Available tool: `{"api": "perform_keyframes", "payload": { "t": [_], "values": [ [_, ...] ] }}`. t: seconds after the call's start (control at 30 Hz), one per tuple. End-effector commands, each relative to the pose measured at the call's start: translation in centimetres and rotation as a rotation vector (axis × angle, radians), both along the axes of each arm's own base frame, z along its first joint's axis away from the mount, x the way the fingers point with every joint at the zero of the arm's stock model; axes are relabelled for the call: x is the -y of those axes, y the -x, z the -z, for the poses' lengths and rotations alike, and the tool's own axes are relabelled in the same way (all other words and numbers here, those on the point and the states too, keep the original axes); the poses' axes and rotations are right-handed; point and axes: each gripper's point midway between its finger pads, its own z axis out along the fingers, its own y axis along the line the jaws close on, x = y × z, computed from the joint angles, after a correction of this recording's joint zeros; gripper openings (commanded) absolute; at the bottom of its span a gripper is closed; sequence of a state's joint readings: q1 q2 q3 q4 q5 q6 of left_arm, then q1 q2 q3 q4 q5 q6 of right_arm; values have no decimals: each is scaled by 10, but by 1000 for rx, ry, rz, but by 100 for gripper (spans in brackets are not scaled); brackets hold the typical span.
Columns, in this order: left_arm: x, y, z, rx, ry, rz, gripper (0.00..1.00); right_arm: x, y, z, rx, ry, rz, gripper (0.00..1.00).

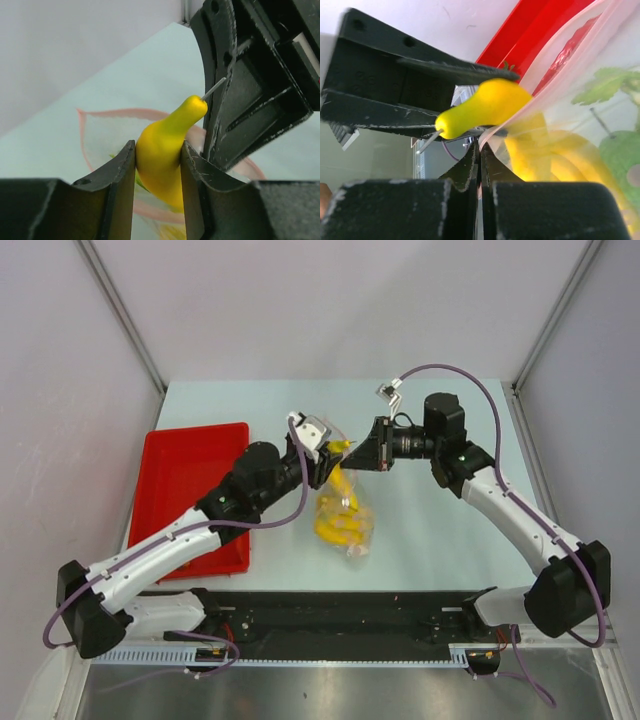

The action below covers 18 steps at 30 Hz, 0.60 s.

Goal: Place the food in the zip-top bag and seal the zipper
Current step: Place the fake fruit in the zipper food storage bag.

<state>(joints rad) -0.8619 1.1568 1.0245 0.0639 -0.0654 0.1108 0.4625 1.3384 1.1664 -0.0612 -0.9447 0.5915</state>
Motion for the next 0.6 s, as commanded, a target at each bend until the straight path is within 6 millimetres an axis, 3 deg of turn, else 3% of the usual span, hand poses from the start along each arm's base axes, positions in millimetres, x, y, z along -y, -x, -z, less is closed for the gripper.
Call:
{"api": "perform_keyframes", "payload": {
  "t": [0.0, 0.03, 0.1, 0.13, 0.17, 0.2, 0.23, 0.3, 0.33, 0.4, 0.47, 0.57],
  "values": [
    [3, 31, -4, -201, 176, 48, 28, 3, 8, -28, 102, -69, -31, 0],
    [1, 33, 4, -232, 152, 43, 29, 4, 9, -29, 105, -70, -31, 0],
    [-1, 43, 18, -295, 93, 68, 54, 6, 10, -30, 121, -71, -38, 0],
    [-5, 42, 14, -301, 84, 65, 68, 7, 11, -31, 131, -73, -40, 0],
    [-11, 43, 17, -328, 72, 65, 89, 8, 13, -33, 144, -77, -48, 0],
    [-12, 49, 11, -343, 89, 117, 99, 8, 14, -33, 147, -77, -53, 0],
    [-26, 35, 2, -339, 118, 83, 100, 9, 15, -33, 153, -77, -57, 0],
    [-39, 32, -7, -370, 138, 91, 100, 11, 20, -35, 180, -78, -74, 0],
    [-57, 19, -18, -352, 158, 42, 100, 12, 20, -34, 182, -76, -74, 0],
    [-77, 13, -18, -362, 156, 4, 100, 14, 23, -36, 205, -79, -80, 0],
    [-110, 3, -8, -343, 113, -75, 100, 15, 23, -36, 206, -78, -77, 0],
    [-152, -1, 38, -416, -4, -195, 93, 14, 23, -34, 203, -75, -81, 0]
  ]
}}
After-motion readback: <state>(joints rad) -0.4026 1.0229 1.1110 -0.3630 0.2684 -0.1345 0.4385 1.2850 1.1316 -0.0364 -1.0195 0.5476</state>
